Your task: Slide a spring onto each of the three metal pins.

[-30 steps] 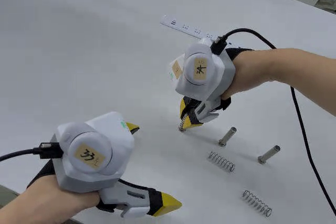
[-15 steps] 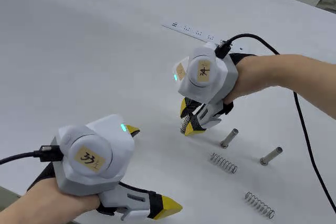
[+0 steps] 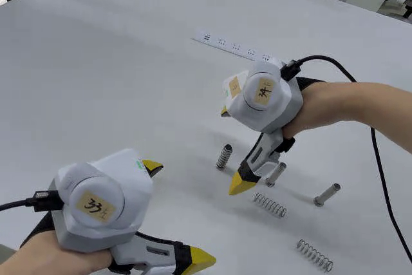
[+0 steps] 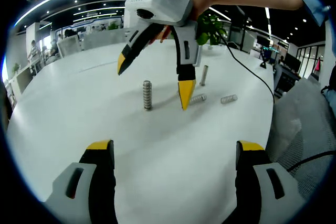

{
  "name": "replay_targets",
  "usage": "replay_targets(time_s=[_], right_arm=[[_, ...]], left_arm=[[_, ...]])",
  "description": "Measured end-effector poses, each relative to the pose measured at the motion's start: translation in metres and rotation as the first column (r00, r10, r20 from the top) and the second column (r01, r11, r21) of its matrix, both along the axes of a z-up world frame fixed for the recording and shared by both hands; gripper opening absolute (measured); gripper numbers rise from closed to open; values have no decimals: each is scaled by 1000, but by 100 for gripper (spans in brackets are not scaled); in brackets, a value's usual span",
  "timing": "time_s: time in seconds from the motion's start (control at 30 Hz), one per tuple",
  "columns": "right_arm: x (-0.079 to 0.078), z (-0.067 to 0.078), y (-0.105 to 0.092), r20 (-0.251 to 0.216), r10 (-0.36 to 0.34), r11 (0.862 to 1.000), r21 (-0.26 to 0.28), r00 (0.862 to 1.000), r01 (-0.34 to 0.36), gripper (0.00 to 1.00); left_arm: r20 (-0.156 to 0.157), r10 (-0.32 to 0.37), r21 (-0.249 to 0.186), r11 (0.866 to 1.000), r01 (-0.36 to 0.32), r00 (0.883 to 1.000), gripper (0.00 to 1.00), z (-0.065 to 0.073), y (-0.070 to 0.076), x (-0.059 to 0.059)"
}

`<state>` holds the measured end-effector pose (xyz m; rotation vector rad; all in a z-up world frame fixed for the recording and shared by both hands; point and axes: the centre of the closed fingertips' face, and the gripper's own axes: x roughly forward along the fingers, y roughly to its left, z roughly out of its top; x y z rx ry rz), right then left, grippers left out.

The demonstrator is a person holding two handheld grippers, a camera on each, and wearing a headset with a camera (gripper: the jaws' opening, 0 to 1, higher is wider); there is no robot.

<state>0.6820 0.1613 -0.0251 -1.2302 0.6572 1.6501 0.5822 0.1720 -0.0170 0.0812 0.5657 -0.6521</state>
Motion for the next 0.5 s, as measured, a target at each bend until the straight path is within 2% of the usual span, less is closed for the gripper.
replay_targets(time_s=[0.23, 0.37, 0.5], right_arm=[[-1, 10, -6, -25, -59, 997, 55, 998, 60, 99], [-4, 18, -6, -39, -89, 990, 104, 995, 93, 99], [-7, 25, -11, -41, -107, 985, 132, 993, 111, 99]], left_arm=[[17, 6, -2, 1000, -6, 1000, 94, 5, 0, 4], [25, 13, -5, 1000, -13, 1000, 94, 8, 1, 5], [36, 18, -7, 1000, -17, 999, 93, 11, 2, 8]])
